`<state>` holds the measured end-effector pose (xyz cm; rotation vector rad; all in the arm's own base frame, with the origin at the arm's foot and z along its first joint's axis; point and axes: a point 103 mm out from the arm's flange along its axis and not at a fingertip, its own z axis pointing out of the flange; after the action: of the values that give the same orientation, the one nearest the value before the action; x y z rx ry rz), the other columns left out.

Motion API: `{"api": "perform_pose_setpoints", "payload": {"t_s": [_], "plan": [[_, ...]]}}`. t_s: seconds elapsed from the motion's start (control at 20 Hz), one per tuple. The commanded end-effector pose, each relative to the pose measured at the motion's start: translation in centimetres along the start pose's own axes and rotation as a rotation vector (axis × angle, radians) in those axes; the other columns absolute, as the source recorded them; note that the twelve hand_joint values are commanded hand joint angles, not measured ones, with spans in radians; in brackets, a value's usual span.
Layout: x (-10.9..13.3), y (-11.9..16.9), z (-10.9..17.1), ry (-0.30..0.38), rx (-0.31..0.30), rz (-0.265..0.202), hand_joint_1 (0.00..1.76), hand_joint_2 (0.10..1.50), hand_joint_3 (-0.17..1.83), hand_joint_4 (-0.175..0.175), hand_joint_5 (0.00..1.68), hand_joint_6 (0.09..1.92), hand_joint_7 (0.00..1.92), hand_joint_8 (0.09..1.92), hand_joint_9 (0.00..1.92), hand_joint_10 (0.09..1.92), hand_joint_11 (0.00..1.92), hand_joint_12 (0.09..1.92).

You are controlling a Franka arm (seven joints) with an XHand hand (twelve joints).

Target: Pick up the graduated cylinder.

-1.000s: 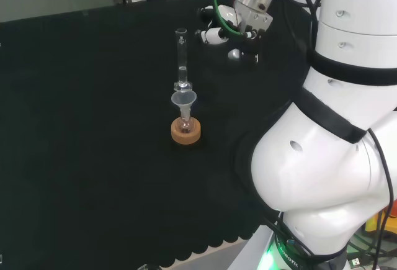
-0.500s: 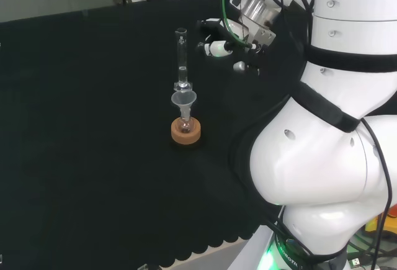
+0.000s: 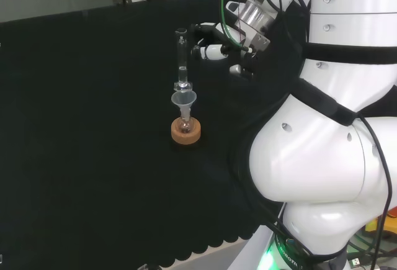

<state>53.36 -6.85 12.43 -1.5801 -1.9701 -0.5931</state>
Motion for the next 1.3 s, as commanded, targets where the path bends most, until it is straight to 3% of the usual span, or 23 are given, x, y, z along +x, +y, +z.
{"api": "perform_pose_setpoints", "payload": {"t_s": [0.05, 0.3, 0.5, 1.2, 1.3], "plan": [[-0.2, 0.5, 0.9, 0.047, -0.013, -0.052, 0.92, 1.03, -0.17, -0.034, 0.45, 0.09, 0.33, 0.61, 0.55, 0.55, 0.36, 1.31], [-0.3, 0.3, 1.1, 0.059, -0.028, -0.096, 0.92, 1.03, -0.17, -0.035, 0.46, 0.09, 0.33, 0.62, 0.55, 0.56, 0.36, 1.31], [-0.4, 0.4, 1.6, 0.080, 0.014, -0.133, 0.93, 1.03, -0.17, -0.035, 0.46, 0.09, 0.32, 0.61, 0.54, 0.55, 0.35, 1.31], [-1.2, 1.6, 3.7, 0.155, -0.031, -0.161, 0.97, 1.03, -0.17, -0.035, 0.46, 0.09, 0.32, 0.61, 0.56, 0.56, 0.32, 1.31], [-1.3, 1.9, 4.0, 0.171, -0.014, -0.165, 0.98, 1.03, -0.17, -0.035, 0.47, 0.09, 0.34, 0.62, 0.57, 0.57, 0.32, 1.31]]}}
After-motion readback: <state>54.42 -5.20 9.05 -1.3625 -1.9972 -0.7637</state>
